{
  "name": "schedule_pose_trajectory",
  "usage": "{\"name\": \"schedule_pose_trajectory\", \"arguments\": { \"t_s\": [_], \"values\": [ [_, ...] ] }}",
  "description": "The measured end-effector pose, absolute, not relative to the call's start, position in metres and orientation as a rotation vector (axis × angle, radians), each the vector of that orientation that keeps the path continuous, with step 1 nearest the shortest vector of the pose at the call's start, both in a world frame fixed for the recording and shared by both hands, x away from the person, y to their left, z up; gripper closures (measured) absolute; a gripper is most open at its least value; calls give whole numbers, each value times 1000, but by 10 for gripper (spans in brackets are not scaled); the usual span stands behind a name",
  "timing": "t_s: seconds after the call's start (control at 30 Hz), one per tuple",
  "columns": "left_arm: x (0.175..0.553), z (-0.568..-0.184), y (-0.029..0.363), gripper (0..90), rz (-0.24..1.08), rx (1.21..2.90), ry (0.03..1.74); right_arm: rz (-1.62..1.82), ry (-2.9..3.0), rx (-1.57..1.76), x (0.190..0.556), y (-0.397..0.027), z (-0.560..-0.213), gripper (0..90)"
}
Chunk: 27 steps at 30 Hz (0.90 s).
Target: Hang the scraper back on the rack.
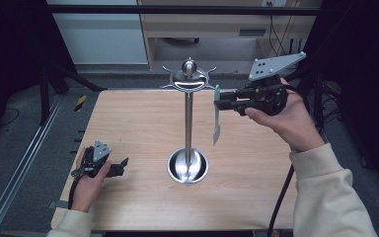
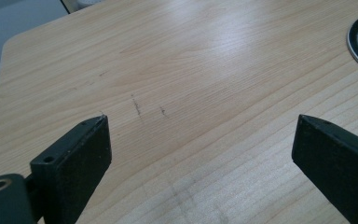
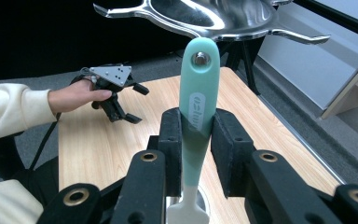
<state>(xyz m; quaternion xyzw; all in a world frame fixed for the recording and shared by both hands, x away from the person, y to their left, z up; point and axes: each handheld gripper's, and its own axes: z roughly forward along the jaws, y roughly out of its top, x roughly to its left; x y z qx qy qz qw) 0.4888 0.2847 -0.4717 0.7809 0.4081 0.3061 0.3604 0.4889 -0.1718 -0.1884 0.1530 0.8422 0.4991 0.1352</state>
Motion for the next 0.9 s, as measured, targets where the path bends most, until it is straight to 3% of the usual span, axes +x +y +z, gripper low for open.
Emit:
{"name": "schedule_pose_trajectory", "arguments": {
  "t_s": [0.9],
  "values": [
    [489, -472, 285, 44, 790, 2014, 1052, 1467, 2425, 460, 492, -166, -194, 742]
  ]
}}
